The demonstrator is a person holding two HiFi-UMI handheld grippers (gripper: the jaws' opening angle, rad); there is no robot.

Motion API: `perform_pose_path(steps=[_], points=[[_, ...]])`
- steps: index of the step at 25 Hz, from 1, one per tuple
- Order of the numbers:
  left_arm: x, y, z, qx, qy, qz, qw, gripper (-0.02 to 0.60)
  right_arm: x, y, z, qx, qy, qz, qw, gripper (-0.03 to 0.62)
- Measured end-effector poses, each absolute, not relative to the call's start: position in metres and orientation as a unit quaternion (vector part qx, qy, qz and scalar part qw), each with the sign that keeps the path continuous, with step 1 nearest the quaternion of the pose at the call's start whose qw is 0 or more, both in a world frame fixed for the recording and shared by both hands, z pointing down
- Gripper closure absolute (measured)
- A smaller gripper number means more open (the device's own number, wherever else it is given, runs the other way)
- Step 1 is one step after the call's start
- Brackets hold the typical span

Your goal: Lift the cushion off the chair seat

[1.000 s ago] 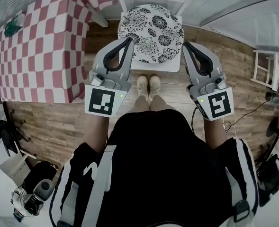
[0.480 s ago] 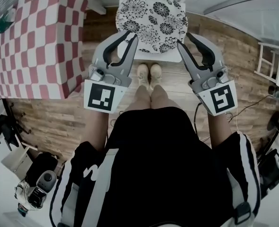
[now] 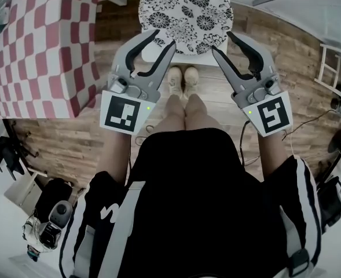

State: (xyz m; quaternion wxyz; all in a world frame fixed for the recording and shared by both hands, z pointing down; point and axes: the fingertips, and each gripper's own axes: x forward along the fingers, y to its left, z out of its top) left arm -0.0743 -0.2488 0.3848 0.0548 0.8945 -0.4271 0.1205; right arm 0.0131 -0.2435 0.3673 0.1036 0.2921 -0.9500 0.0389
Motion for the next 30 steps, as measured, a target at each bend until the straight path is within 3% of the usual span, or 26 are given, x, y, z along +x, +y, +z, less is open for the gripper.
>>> perform_pose_path(steps=[12, 30], points=[[-0.067, -0.244, 0.427, 0.907, -0.386, 0.160, 0.052, 0.405, 0.004, -0.232, 0.416, 0.245, -0.959, 0.036, 0.140, 0.411], [-0.070, -0.234, 0.507, 0.900, -0.364, 0.231, 0.064, 0.376, -0.001, -0.215, 0.507, 0.181, -0.956, 0.024, 0.228, 0.398]])
